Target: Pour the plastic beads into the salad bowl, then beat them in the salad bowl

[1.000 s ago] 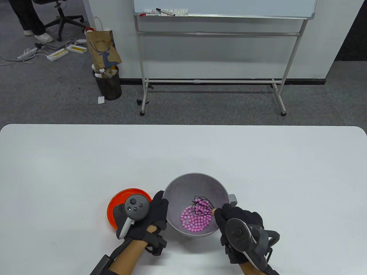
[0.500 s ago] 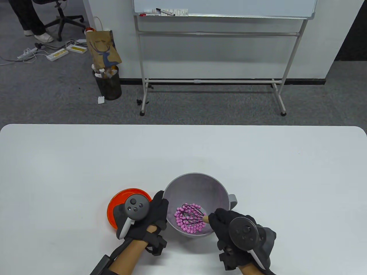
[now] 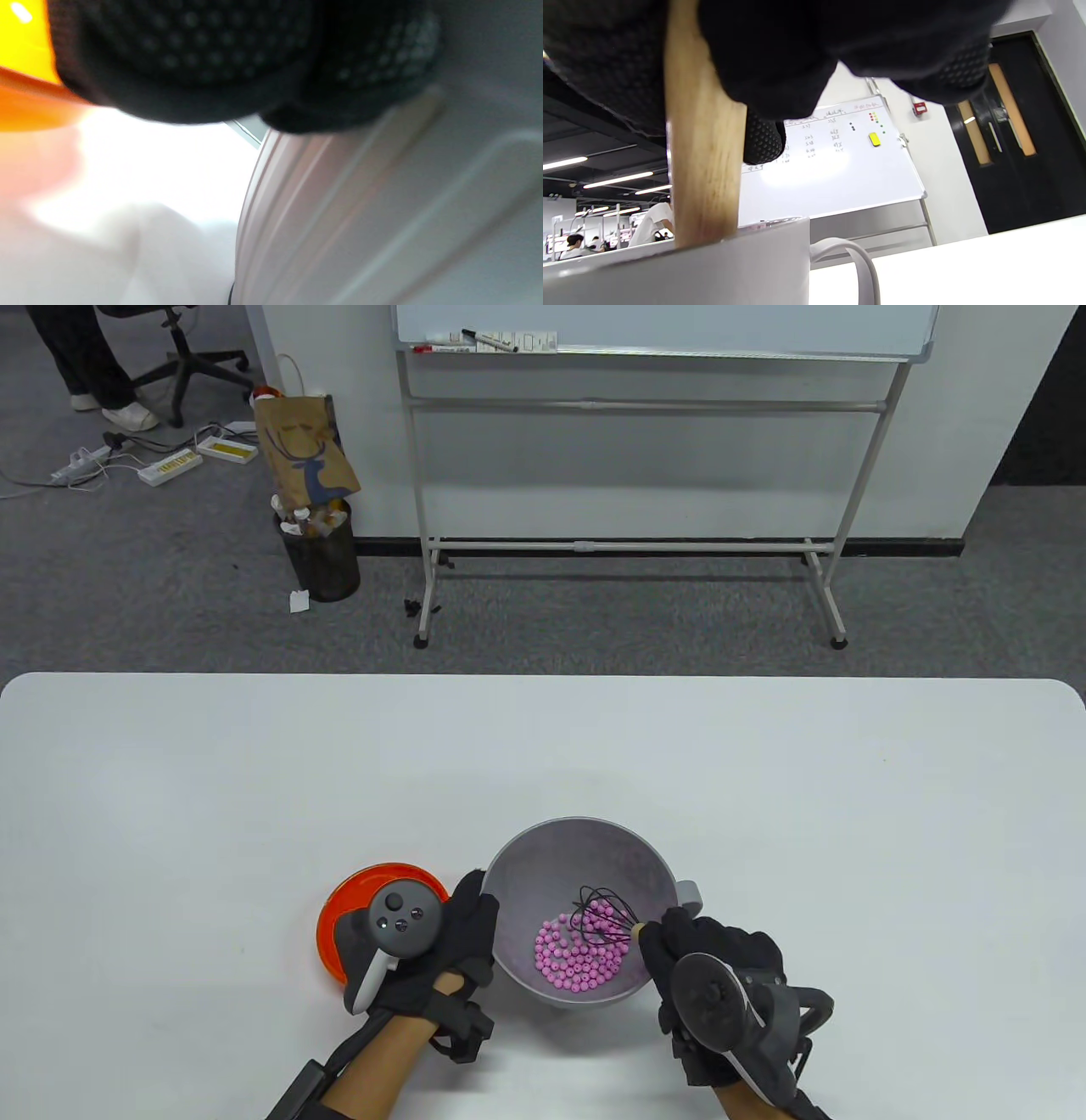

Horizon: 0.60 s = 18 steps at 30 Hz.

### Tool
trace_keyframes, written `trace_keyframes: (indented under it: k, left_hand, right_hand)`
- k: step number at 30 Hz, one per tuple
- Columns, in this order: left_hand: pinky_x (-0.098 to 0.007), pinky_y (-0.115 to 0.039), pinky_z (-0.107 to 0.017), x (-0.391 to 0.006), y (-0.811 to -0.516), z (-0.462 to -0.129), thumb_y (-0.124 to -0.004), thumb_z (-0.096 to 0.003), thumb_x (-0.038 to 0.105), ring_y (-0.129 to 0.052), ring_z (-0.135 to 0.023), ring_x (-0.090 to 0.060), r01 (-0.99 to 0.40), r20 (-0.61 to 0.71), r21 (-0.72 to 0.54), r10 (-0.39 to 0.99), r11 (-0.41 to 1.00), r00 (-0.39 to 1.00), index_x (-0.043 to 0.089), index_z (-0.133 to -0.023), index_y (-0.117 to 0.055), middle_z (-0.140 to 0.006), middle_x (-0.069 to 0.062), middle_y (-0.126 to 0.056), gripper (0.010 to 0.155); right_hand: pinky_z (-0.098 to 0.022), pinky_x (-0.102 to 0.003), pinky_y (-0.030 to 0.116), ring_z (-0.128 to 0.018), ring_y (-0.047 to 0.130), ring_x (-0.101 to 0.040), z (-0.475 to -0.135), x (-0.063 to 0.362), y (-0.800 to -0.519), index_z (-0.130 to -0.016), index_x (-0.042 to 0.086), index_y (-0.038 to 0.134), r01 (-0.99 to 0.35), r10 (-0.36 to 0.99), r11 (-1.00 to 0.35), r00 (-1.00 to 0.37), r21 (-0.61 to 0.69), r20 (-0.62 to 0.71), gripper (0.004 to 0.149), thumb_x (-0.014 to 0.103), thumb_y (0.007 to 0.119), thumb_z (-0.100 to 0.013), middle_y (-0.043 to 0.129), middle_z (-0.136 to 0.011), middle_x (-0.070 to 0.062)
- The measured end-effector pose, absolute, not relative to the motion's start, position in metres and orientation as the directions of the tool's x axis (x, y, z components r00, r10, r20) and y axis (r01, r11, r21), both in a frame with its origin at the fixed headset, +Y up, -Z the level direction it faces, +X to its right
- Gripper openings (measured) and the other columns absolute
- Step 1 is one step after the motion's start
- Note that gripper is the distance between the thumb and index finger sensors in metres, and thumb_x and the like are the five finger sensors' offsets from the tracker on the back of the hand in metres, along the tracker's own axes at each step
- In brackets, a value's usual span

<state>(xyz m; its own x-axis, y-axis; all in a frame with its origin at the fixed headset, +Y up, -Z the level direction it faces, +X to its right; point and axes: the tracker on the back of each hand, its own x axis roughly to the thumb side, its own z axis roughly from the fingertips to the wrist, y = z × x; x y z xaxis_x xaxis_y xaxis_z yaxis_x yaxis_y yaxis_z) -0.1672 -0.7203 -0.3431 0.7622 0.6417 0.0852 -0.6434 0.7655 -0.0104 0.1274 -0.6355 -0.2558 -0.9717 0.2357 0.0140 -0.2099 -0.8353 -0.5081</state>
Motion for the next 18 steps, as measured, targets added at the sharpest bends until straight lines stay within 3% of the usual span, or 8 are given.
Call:
trace_keyframes:
  k: [4, 11, 18]
  left_hand:
    - [-0.041, -0.09, -0.036, -0.167, -0.72, -0.343, -0.064, -0.0524, 0.048, -0.102, -0.009, -0.011, -0.643, 0.085, -0.01, 0.641, 0.766, 0.763, 0.013, -0.095, -0.073, -0.024, 0.012, -0.103, 0.056]
    - [-0.041, -0.09, -0.036, -0.167, -0.72, -0.343, -0.064, -0.0524, 0.048, -0.102, -0.009, -0.011, -0.643, 0.086, -0.011, 0.641, 0.766, 0.762, 0.013, -0.095, -0.073, -0.024, 0.012, -0.103, 0.056]
    - [-0.041, -0.09, -0.036, -0.167, -0.72, -0.343, -0.064, -0.0523, 0.048, -0.102, -0.009, -0.011, -0.642, 0.085, -0.009, 0.64, 0.767, 0.764, 0.013, -0.095, -0.073, -0.024, 0.012, -0.103, 0.056]
  right_hand:
    - [-0.037, -0.042, 0.085, -0.004, 0.092, -0.02, -0.249, 0.125, -0.627, -0.06, 0.016, 0.105, -0.206, 0.217, -0.851, -0.976, -0.483, 0.033, 0.044, 0.052, 0.097, -0.036, 0.1, -0.022, -0.002]
    - [-0.036, -0.041, 0.086, -0.003, 0.092, -0.019, -0.25, 0.125, -0.627, -0.06, 0.015, 0.104, -0.397, 0.381, -0.855, -0.917, -0.335, 0.113, 0.044, 0.052, 0.097, -0.037, 0.1, -0.021, -0.002]
    - [-0.039, -0.041, 0.085, -0.007, 0.094, -0.019, -0.26, 0.12, -0.646, -0.064, 0.018, 0.103, -0.359, 0.353, -0.832, -0.931, -0.423, 0.095, 0.044, 0.053, 0.095, -0.037, 0.1, -0.025, -0.001]
